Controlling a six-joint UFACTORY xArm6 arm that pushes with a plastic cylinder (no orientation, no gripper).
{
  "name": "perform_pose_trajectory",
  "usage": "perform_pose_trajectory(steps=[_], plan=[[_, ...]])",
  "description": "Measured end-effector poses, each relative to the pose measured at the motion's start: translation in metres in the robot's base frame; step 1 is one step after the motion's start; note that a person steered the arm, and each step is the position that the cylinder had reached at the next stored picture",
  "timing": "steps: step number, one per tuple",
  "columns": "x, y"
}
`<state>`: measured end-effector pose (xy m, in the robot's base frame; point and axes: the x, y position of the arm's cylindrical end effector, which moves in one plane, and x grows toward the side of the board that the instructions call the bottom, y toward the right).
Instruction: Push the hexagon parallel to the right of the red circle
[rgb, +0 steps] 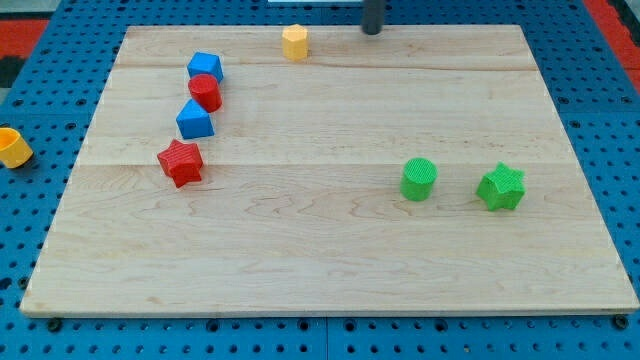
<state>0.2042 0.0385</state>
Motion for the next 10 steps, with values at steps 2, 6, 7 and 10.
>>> perform_pose_trajectory(steps=[2,6,7,10], plan=[[-0.012,-0.042],[0.054,-0.135],[0.033,-0.090],[0.036,-0.053]])
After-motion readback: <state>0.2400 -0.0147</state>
